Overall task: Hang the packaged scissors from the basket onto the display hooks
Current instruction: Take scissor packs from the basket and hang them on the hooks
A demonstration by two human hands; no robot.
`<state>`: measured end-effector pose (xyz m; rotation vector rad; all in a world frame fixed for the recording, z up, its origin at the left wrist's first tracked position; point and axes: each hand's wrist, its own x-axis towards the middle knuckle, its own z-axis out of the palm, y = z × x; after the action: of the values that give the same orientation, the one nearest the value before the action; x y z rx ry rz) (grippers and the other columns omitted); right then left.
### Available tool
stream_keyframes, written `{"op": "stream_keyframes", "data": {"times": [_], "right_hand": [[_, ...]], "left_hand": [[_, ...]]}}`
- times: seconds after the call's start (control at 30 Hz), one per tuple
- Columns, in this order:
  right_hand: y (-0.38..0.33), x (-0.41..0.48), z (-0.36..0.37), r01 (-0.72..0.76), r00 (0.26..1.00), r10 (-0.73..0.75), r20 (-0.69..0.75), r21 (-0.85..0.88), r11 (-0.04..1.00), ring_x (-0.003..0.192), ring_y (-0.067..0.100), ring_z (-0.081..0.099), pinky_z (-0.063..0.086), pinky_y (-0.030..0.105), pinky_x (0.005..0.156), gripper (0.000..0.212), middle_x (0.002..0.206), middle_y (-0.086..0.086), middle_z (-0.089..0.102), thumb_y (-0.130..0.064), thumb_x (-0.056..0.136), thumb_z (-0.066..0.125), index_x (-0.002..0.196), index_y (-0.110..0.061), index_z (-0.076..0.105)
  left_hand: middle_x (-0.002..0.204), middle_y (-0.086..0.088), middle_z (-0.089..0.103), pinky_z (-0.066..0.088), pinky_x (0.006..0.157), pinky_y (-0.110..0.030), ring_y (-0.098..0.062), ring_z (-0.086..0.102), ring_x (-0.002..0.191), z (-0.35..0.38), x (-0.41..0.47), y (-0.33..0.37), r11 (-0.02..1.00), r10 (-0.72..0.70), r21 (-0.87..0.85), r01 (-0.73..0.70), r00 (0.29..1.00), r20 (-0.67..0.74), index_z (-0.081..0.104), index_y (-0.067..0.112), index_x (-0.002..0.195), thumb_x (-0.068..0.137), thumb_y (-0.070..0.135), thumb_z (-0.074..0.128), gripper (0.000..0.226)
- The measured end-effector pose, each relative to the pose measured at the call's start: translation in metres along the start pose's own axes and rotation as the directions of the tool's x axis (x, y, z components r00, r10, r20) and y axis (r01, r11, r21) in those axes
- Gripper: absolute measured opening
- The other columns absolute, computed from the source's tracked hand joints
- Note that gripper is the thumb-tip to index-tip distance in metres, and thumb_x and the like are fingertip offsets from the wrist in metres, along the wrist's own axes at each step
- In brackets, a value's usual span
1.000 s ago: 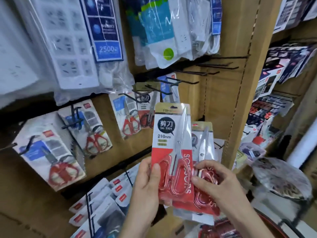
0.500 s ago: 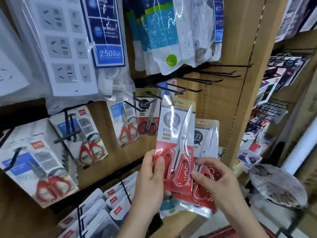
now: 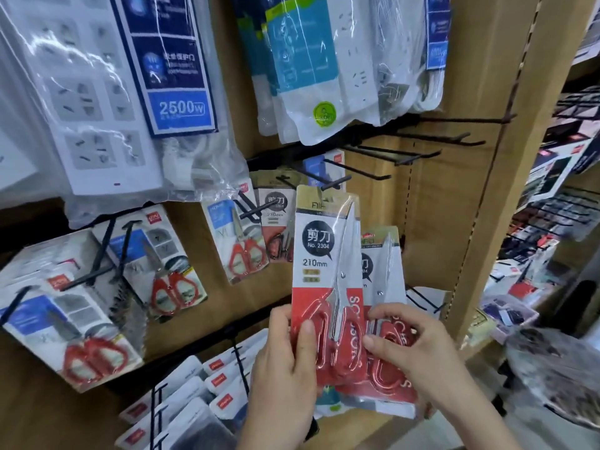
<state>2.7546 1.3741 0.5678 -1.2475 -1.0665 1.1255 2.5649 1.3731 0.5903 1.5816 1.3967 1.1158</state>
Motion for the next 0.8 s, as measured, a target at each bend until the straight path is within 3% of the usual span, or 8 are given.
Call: {"op": "stream_keyframes", "data": {"times": [0.13,0.27,0.4,0.5,0.6,0.67,0.8], "right_hand": [[0.000,0.003,-0.012,-0.033,0.997,0.033,0.067,0.011,0.999,0.079,0.036,0.074,0.062,0.049,0.070,0.027,0.091,0.012,0.076,-0.019,0.060,0.086,0.083,-0.029,0.075],[-0.001,0.006,-0.018,0.016,0.998,-0.018,0.066,0.030,0.999,0.073,0.026,0.072,0.061,0.038,0.065,0.027,0.092,0.014,0.076,-0.018,0.059,0.083,0.085,-0.020,0.076],[0.001,0.010,-0.020,0.038,0.998,-0.039,0.049,0.028,0.999,0.078,0.028,0.073,0.062,0.041,0.069,0.024,0.093,0.009,0.077,-0.022,0.063,0.082,0.087,-0.025,0.078],[0.005,0.011,-0.022,0.066,0.998,-0.066,0.013,0.014,0.998,0.081,0.022,0.074,0.062,0.035,0.070,0.021,0.095,0.000,0.076,-0.022,0.067,0.079,0.087,-0.029,0.079],[0.009,0.008,-0.025,0.060,0.998,-0.058,-0.024,0.059,0.996,0.076,0.020,0.074,0.059,0.029,0.060,0.018,0.090,0.004,0.077,-0.017,0.072,0.076,0.087,-0.026,0.079],[0.010,0.008,-0.029,0.034,0.999,-0.030,-0.040,0.106,0.994,0.074,0.023,0.074,0.058,0.031,0.058,0.017,0.088,0.008,0.076,-0.012,0.076,0.075,0.089,-0.023,0.079],[0.007,0.010,-0.033,0.024,0.998,-0.017,-0.054,0.129,0.991,0.076,0.028,0.074,0.061,0.039,0.061,0.017,0.088,0.010,0.076,-0.013,0.075,0.075,0.088,-0.024,0.078]], "left_hand": [[0.089,0.023,0.070,0.059,0.074,-0.043,-0.003,0.070,0.079,0.005,-0.005,0.005,0.999,-0.033,0.016,0.033,0.999,0.021,0.046,0.051,0.102,0.087,0.061,0.035,0.021],[0.087,0.013,0.073,0.059,0.074,-0.049,-0.010,0.072,0.077,0.012,0.002,0.003,0.994,-0.084,-0.068,0.082,0.996,-0.028,0.051,0.052,0.094,0.088,0.058,0.039,0.015],[0.088,0.008,0.073,0.059,0.074,-0.051,-0.014,0.071,0.080,0.018,0.017,-0.007,0.991,-0.116,-0.068,0.112,0.992,-0.057,0.052,0.048,0.092,0.098,0.048,0.040,0.014],[0.091,0.008,0.073,0.058,0.079,-0.048,-0.014,0.071,0.084,0.017,0.031,-0.014,0.995,-0.099,-0.042,0.095,0.990,-0.105,0.052,0.045,0.095,0.098,0.049,0.040,0.013],[0.093,0.001,0.070,0.057,0.077,-0.037,-0.015,0.069,0.083,0.012,0.048,-0.014,0.997,-0.076,-0.024,0.073,0.985,-0.158,0.052,0.034,0.096,0.103,0.038,0.041,0.014],[0.092,0.000,0.067,0.054,0.073,-0.028,-0.016,0.066,0.084,0.010,0.064,-0.018,0.998,-0.063,0.006,0.066,0.979,-0.194,0.051,0.032,0.093,0.104,0.034,0.041,0.015],[0.101,0.006,0.065,0.058,0.080,-0.039,-0.014,0.067,0.091,0.010,0.100,-0.025,0.994,-0.102,-0.047,0.093,0.969,-0.223,0.050,0.034,0.102,0.105,0.037,0.038,0.012]]}}
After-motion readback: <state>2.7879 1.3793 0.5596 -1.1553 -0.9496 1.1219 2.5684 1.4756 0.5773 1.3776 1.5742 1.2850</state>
